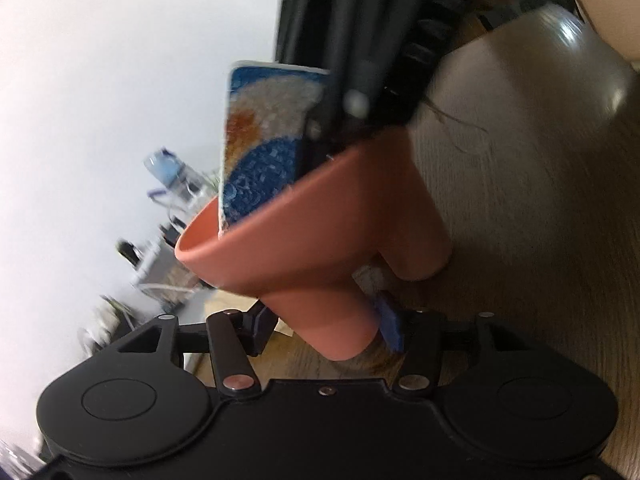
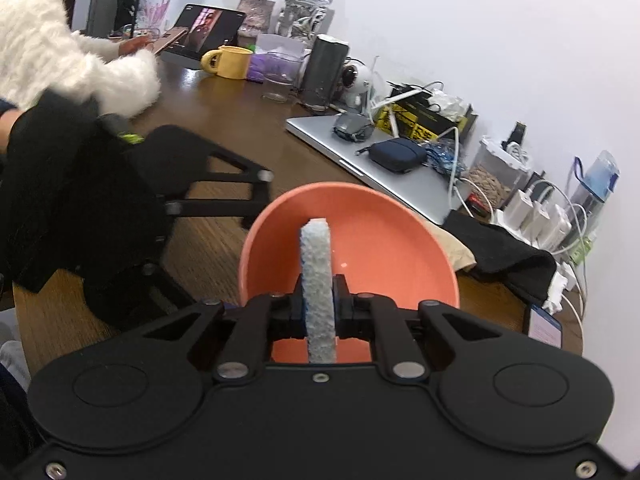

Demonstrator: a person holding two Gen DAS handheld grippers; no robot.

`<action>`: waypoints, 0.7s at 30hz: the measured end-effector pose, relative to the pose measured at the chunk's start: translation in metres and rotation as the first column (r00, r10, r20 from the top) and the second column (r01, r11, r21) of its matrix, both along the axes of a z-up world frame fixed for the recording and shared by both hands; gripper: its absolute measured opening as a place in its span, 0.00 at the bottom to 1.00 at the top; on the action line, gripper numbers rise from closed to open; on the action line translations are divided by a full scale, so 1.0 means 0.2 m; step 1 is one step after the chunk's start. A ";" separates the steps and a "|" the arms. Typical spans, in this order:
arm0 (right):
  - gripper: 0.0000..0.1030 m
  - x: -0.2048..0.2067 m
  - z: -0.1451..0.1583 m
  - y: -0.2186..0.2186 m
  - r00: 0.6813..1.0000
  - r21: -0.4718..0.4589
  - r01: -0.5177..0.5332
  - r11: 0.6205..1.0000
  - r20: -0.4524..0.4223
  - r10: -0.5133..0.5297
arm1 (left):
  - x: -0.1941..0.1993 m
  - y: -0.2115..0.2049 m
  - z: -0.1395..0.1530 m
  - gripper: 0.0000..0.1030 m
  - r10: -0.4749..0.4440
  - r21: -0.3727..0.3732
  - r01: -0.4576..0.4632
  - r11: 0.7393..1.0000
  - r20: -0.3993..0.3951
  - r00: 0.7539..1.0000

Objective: Clean bowl

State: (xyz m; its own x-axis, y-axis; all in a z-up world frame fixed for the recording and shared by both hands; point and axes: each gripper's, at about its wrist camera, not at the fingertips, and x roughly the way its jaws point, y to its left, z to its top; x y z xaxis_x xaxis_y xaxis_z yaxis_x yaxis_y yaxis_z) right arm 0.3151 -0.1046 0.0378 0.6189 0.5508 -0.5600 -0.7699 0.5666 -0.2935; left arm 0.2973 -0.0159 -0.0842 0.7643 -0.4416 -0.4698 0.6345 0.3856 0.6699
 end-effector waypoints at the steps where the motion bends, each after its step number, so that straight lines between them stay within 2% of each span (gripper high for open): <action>1: 0.13 0.00 0.00 0.00 1.000 0.000 0.001 1.000 -0.001 -0.001 | 0.03 0.00 0.02 0.52 0.010 -0.012 -0.010 1.000 -0.046 0.999; 4: 0.13 0.02 -0.01 0.01 1.000 0.008 0.004 1.000 -0.009 -0.004 | 0.09 0.00 0.06 0.52 0.026 -0.052 -0.033 0.998 -0.131 0.991; 8: 0.13 0.04 -0.02 0.00 0.999 0.026 0.003 1.000 -0.035 -0.002 | 0.18 0.03 0.06 0.53 0.051 -0.158 -0.089 0.983 -0.231 0.972; 10: 0.13 0.05 -0.03 -0.01 0.999 0.046 0.017 0.999 -0.052 -0.014 | 0.21 0.07 0.06 0.56 0.048 -0.209 -0.109 0.972 -0.275 0.960; 17: 0.13 0.07 -0.04 -0.06 0.997 0.078 0.040 0.996 -0.069 -0.034 | 0.20 0.07 0.05 0.56 0.000 -0.267 -0.082 0.960 -0.292 0.957; 21: 0.14 0.07 -0.04 -0.06 0.997 0.083 0.043 0.996 -0.071 -0.037 | 0.24 0.09 0.05 0.56 -0.030 -0.308 -0.082 0.948 -0.343 0.939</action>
